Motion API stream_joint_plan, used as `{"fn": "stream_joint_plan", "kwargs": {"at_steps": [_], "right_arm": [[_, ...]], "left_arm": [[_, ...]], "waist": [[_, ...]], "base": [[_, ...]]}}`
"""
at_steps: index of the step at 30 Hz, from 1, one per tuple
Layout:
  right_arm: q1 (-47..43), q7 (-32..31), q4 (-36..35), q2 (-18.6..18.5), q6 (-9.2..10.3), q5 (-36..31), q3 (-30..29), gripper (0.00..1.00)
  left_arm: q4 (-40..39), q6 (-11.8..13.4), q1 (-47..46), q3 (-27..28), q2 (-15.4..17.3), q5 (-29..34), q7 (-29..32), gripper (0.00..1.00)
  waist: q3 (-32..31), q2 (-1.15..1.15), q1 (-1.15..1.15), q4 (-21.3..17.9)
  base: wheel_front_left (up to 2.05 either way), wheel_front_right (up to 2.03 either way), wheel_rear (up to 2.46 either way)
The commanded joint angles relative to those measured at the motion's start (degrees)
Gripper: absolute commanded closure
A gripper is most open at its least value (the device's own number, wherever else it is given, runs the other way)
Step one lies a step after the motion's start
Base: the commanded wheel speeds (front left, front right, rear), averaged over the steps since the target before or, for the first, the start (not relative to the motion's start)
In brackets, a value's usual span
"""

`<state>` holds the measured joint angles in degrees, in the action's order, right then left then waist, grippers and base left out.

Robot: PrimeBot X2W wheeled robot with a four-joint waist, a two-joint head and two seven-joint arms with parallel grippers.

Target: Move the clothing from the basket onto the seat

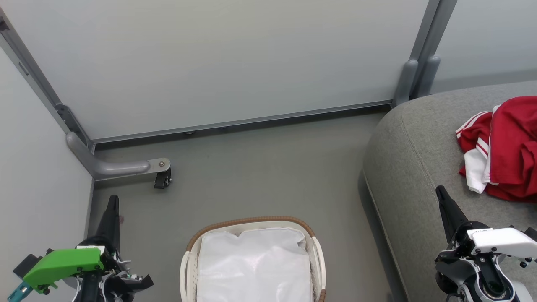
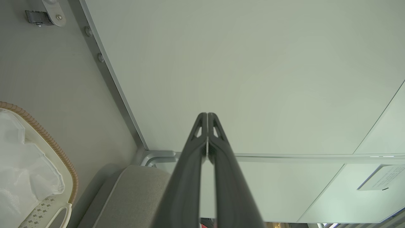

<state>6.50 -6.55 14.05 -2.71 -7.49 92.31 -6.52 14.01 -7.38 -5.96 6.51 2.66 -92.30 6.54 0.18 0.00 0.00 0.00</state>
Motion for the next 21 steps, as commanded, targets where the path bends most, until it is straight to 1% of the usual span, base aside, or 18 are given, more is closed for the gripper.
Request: {"fn": "stream_joint_plan", "kwargs": {"at_steps": [1,21], "right_arm": [[-0.6,-0.2,-0.2,-0.3,0.0,0.2,-0.1,1.0],[-0.6,-0.2,-0.2,-0.3,0.0,0.2,-0.1,1.0]], "left_arm": [[-0.1,-0.2,-0.5,0.1,0.4,-0.2,0.2,1.0],[-0.1,-0.2,-0.5,0.1,0.4,-0.2,0.2,1.0]], "waist": [[0.0,0.0,0.0,0.0],[0.0,0.0,0.0,0.0]], "base": [[0.0,0.0,0.0],[0.0,0.0,0.0]]}}
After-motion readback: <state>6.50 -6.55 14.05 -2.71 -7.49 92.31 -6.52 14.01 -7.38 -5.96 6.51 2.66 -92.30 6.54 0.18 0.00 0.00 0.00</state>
